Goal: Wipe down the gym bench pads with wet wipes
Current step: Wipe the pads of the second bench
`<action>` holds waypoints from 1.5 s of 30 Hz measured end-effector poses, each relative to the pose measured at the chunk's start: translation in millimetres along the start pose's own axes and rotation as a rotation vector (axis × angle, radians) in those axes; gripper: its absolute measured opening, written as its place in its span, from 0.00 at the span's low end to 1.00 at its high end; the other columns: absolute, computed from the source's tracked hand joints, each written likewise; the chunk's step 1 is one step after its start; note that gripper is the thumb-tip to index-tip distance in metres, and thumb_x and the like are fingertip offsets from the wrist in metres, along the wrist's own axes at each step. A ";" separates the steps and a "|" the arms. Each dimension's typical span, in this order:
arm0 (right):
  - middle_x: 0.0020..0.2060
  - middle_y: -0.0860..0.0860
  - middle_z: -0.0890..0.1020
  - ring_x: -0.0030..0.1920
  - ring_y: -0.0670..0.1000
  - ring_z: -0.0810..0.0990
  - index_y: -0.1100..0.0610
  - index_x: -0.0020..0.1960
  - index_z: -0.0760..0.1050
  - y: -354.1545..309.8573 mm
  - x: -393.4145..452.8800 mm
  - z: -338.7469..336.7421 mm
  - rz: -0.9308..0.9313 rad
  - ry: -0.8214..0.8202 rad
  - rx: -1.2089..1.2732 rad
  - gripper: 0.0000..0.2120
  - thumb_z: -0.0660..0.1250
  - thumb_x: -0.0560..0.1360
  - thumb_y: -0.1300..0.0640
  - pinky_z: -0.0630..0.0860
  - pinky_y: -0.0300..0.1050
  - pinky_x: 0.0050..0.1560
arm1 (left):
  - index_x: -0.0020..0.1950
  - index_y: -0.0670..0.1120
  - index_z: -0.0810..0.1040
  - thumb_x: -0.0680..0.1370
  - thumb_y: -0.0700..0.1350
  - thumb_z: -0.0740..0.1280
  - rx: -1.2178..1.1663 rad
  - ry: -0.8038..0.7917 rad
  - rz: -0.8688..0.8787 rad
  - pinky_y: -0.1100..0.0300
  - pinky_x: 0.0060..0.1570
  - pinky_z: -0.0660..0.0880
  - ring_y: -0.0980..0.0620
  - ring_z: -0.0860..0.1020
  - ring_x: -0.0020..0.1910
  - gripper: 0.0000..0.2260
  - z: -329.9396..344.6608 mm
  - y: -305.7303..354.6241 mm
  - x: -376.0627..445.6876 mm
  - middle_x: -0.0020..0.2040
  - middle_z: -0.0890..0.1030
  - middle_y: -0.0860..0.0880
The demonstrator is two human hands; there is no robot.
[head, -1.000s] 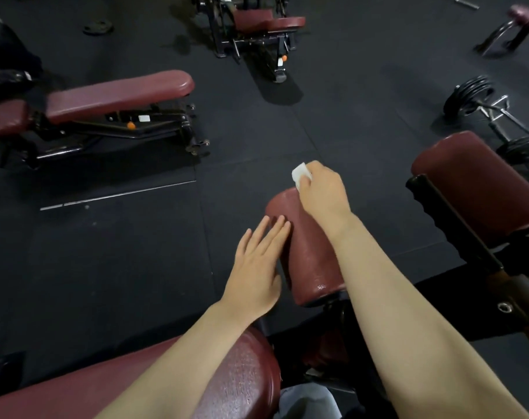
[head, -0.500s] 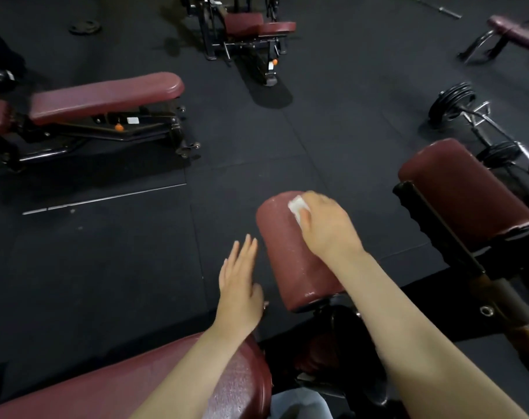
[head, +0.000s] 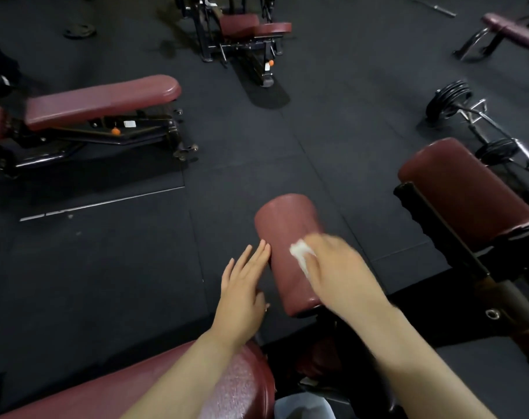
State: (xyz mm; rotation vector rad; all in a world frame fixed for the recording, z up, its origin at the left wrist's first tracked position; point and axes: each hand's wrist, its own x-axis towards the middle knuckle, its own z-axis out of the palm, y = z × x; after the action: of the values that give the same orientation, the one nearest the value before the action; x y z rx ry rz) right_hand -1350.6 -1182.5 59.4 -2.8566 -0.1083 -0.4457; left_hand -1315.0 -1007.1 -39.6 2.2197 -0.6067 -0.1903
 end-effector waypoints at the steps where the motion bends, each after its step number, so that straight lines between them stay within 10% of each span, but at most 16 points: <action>1: 0.40 0.53 0.79 0.38 0.57 0.79 0.56 0.47 0.77 1.7 33.8 10.0 0.027 -0.046 -0.037 0.06 0.65 0.74 0.65 0.75 0.46 0.36 | 0.80 0.53 0.58 0.68 0.28 0.58 -0.002 0.021 -0.022 0.53 0.78 0.42 0.59 0.47 0.79 0.42 -0.4 -1.1 -0.2 0.77 0.53 0.65; 6: 0.44 0.55 0.76 0.43 0.57 0.73 0.59 0.47 0.69 18.1 131.0 41.7 0.242 -0.198 -0.053 0.03 0.56 0.78 0.62 0.68 0.48 0.40 | 0.81 0.56 0.53 0.68 0.28 0.58 0.086 0.063 0.055 0.56 0.77 0.39 0.60 0.43 0.79 0.45 -1.7 11.9 8.5 0.80 0.52 0.62; 16: 0.43 0.42 0.79 0.42 0.45 0.74 0.44 0.51 0.73 -12.1 -55.0 -6.5 0.174 -0.121 0.204 0.07 0.58 0.77 0.51 0.70 0.39 0.44 | 0.80 0.57 0.47 0.66 0.34 0.58 0.111 -0.060 0.072 0.56 0.77 0.39 0.60 0.42 0.79 0.45 -3.1 -0.3 2.4 0.79 0.46 0.65; 27: 0.44 0.44 0.81 0.45 0.47 0.77 0.49 0.50 0.78 -29.9 -70.8 -17.3 0.263 -0.183 0.270 0.08 0.59 0.80 0.56 0.73 0.42 0.47 | 0.81 0.53 0.50 0.72 0.31 0.59 0.103 -0.094 0.007 0.50 0.78 0.44 0.62 0.40 0.77 0.41 -12.5 6.1 -1.1 0.79 0.47 0.62; 31: 0.36 0.42 0.79 0.36 0.40 0.76 0.47 0.43 0.77 -36.6 -75.3 -33.8 0.568 0.012 0.647 0.05 0.66 0.77 0.55 0.70 0.31 0.38 | 0.78 0.56 0.61 0.75 0.39 0.59 -0.080 -0.049 0.094 0.54 0.77 0.49 0.61 0.48 0.79 0.31 -28.5 30.3 -11.2 0.79 0.58 0.61; 38: 0.48 0.45 0.86 0.50 0.45 0.84 0.45 0.51 0.83 -61.3 -105.4 -64.7 0.625 0.064 0.949 0.10 0.64 0.80 0.55 0.78 0.41 0.51 | 0.66 0.54 0.78 0.81 0.43 0.64 -0.745 -0.261 0.152 0.67 0.61 0.72 0.57 0.77 0.64 0.15 -52.8 82.0 -51.2 0.62 0.81 0.56; 45: 0.47 0.46 0.86 0.50 0.46 0.84 0.45 0.49 0.82 -79.8 -143.2 -75.5 0.664 0.118 0.918 0.09 0.65 0.78 0.56 0.80 0.53 0.55 | 0.56 0.57 0.81 0.77 0.49 0.67 -0.624 -0.278 0.153 0.66 0.52 0.74 0.58 0.81 0.53 0.09 -58.6 97.1 -79.8 0.51 0.83 0.56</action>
State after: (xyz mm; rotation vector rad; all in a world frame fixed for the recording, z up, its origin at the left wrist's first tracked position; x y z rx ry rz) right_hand -1517.4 -1129.6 103.3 -1.8101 0.5080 -0.3000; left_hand -1400.6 -983.1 66.8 1.5484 -0.7437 -0.5370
